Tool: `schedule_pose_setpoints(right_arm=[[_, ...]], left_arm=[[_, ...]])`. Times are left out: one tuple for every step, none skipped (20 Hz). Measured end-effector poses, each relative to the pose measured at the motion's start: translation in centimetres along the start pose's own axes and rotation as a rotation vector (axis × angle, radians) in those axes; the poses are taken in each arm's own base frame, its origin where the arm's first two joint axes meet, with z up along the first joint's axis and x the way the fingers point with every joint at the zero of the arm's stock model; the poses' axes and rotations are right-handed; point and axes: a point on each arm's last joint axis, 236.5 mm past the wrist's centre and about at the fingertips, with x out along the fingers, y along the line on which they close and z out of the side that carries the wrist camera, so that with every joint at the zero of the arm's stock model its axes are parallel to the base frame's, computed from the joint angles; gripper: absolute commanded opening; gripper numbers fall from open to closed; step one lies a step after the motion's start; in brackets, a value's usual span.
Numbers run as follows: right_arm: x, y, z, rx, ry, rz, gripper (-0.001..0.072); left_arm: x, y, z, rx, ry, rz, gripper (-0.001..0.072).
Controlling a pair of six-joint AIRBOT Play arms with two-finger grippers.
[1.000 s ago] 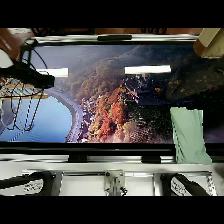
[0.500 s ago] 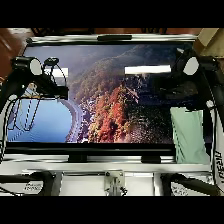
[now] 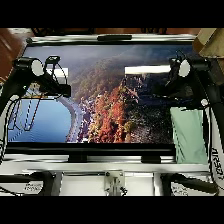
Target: Fold the shirts.
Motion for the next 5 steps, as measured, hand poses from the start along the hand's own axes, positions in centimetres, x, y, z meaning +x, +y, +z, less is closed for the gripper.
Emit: schedule_pose_setpoints(right_arm=[[0.03,-0.11,-0.05,0.000,0.002,-0.005,0.0493],[0.01,-0.12,-0.09,-0.001,0.004,-0.005,0.0493],[0.04,-0.12,-0.08,0.000,0.004,-0.005,0.0493],[0.04,-0.14,-0.09,-0.001,0.004,-0.006,0.0493],[0.03,-0.16,-0.07,-0.001,0.004,-0.007,0.0493]], left_arm=[[0.00,-0.16,0.13,0.001,-0.006,-0.004,0.0720],[0.00,-0.30,0.19,0.002,-0.008,-0.007,0.0720],[0.00,-0.39,0.21,0.003,-0.009,-0.007,0.0720],[0.00,-0.42,0.21,0.003,-0.010,-0.009,0.0720],[0.00,-0.47,0.23,0.002,-0.010,-0.009,0.0720]])
